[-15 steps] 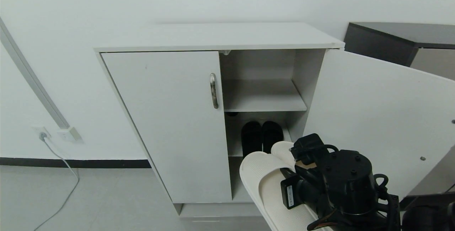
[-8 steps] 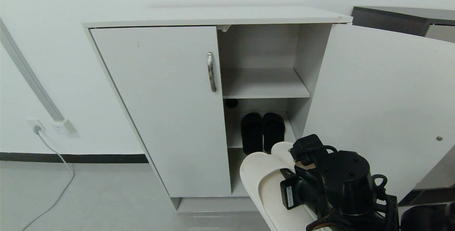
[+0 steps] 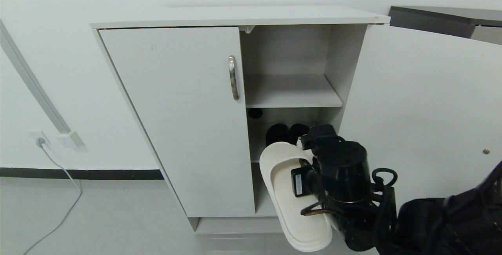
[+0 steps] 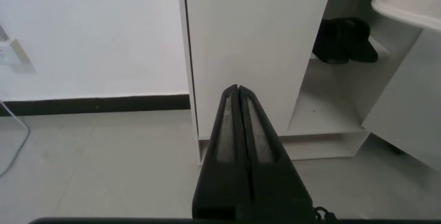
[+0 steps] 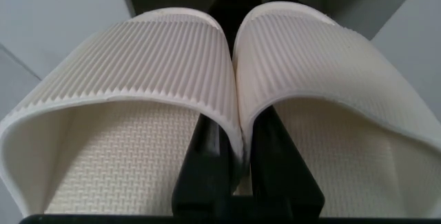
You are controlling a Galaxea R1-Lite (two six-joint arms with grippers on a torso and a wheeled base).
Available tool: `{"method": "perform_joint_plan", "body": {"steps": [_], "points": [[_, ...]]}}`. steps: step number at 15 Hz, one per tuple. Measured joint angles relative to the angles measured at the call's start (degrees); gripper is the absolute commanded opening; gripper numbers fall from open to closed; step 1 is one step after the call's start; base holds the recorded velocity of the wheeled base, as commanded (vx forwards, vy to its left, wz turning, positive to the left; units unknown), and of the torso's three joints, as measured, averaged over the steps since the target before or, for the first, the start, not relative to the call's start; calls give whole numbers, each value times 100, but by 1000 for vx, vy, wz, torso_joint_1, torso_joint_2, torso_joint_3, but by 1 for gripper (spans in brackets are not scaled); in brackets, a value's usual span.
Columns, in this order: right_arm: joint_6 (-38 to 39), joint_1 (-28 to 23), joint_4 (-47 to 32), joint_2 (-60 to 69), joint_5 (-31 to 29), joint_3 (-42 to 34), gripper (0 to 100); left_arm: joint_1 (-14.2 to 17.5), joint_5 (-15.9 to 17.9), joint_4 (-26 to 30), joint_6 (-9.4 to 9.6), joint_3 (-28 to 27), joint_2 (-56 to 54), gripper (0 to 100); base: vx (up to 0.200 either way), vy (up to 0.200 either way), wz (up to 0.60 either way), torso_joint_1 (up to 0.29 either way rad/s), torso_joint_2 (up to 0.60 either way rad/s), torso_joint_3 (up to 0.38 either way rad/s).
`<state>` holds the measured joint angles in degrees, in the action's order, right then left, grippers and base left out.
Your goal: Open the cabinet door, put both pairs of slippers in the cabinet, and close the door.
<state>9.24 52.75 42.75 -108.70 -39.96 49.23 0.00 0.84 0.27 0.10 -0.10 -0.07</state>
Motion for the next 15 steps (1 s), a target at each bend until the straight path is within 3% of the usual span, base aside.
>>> {"method": "perform_joint_plan", "body": {"steps": [3,5,9,15], "points": [[313,-27,-1549,-20,-385,1117,0,0,5,-2,-2,0,0,0,0,0,0,0,0,0],[345,-40,-2092,38,-734,1794,0,0,5,0,0,0,0,0,0,0,0,0,0,0],[63,-38,-2189,99,-867,2398,0,0,2,0,0,0,0,0,0,0,0,0,0,0],[57,-44,-2198,101,-895,2459,0,0,-5,0,6,0,0,0,0,0,0,0,0,0]]}}
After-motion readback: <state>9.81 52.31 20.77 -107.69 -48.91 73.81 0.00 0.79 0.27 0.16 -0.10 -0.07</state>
